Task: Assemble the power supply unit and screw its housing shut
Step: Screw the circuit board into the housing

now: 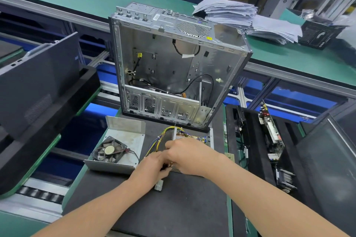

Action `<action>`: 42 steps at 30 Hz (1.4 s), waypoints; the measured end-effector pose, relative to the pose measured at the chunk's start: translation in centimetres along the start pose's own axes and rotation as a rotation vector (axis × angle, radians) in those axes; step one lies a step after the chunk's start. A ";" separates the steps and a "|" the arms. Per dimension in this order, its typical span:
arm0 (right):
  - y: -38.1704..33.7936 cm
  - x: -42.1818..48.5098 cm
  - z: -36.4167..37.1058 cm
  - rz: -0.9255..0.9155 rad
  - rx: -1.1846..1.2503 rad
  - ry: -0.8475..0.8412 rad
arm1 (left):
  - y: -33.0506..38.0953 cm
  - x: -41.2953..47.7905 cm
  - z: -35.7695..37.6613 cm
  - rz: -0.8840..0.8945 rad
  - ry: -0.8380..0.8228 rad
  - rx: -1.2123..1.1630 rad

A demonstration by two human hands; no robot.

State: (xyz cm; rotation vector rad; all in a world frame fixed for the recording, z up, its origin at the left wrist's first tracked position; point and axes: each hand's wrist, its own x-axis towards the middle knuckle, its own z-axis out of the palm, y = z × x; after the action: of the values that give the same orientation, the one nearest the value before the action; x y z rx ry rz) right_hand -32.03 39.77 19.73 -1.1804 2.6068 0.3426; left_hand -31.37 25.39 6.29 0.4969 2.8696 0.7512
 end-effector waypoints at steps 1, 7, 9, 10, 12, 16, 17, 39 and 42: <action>0.0 0.1 0.1 0.046 0.021 0.013 | -0.1 0.0 0.0 0.006 -0.003 0.000; -0.4 0.9 0.9 0.393 0.188 0.080 | -0.8 0.0 0.6 0.079 0.030 -0.036; -0.3 1.1 1.2 0.463 0.233 0.086 | -0.8 -0.1 0.6 0.088 0.043 -0.048; -0.1 1.0 1.3 0.457 0.265 0.078 | -0.9 -0.1 0.6 0.093 0.045 -0.058; 0.4 0.6 1.0 0.369 0.353 0.055 | -1.1 -0.1 0.5 0.109 0.038 -0.112; 1.3 -0.2 1.0 0.131 0.289 0.002 | -1.2 -0.2 0.1 0.119 -0.025 -0.182; 1.3 -0.3 1.1 0.108 0.254 0.017 | -1.3 -0.1 0.0 0.112 -0.033 -0.178; 2.2 -1.7 -0.2 0.493 0.707 0.322 | 0.3 0.9 -2.6 -0.129 -0.204 -0.296; 3.0 -3.0 -0.8 0.577 0.830 0.456 | 1.2 2.3 -5.1 -0.164 -0.172 -0.285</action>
State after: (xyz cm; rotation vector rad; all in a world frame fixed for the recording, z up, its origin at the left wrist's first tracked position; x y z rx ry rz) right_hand -32.48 43.56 21.82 -0.2273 2.8992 -0.9347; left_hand -34.22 24.84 11.15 0.2707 2.5513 1.0119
